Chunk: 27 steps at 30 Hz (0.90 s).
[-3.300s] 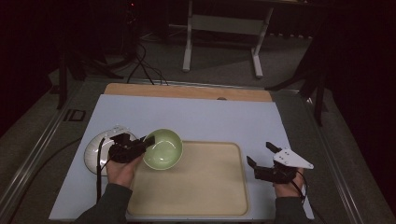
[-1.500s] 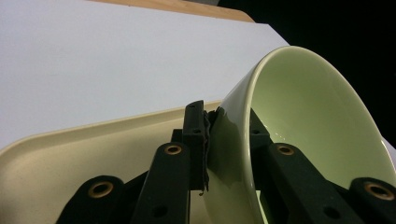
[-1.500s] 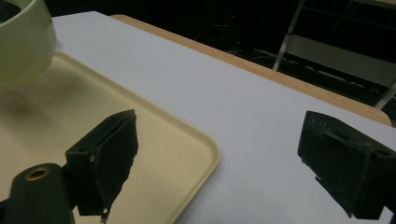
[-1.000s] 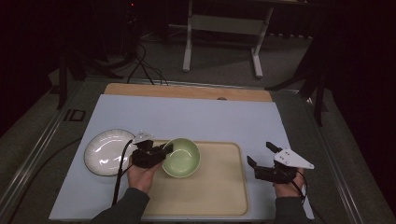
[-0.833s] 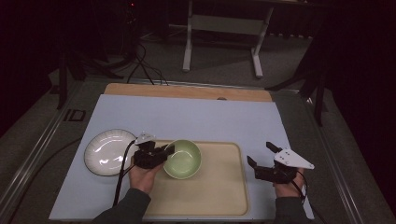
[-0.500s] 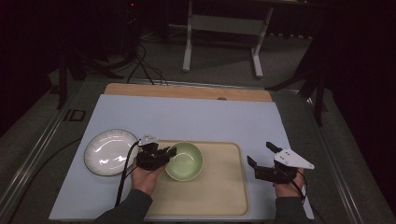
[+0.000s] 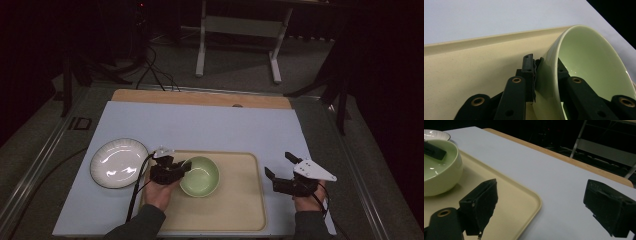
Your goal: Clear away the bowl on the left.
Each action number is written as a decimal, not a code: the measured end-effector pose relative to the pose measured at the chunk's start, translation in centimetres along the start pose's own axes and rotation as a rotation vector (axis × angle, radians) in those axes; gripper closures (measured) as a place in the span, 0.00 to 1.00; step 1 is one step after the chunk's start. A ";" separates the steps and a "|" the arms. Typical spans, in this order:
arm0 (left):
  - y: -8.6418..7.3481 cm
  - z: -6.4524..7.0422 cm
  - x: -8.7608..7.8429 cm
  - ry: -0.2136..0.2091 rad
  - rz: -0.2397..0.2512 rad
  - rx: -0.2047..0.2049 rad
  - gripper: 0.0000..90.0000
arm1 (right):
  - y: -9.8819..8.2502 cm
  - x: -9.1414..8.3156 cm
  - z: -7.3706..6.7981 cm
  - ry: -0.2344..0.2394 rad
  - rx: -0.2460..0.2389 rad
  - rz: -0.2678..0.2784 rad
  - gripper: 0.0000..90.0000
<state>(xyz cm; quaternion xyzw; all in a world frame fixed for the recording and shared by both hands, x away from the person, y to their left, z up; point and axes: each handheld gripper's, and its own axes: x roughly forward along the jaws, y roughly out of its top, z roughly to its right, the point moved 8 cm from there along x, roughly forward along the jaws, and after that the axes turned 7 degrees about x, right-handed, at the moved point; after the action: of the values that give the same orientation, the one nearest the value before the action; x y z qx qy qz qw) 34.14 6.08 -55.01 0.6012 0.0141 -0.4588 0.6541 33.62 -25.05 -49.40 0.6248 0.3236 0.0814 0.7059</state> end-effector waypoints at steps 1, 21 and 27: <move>0.0 0.0 0.1 -0.001 -0.003 0.000 0.87 | 0.0 0.0 0.0 0.000 0.000 0.000 0.13; -0.5 -0.4 0.7 0.025 -0.012 -0.001 0.88 | 0.0 0.0 0.0 0.000 0.002 0.001 0.13; -0.7 -0.7 0.9 0.053 -0.025 0.003 0.89 | 0.0 0.0 0.0 0.000 0.001 -0.001 0.13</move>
<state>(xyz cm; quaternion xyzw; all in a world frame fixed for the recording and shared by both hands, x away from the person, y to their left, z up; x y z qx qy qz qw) 34.57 6.23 -56.23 0.6139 0.0381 -0.4510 0.6468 33.59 -25.04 -49.40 0.6251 0.3240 0.0811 0.7055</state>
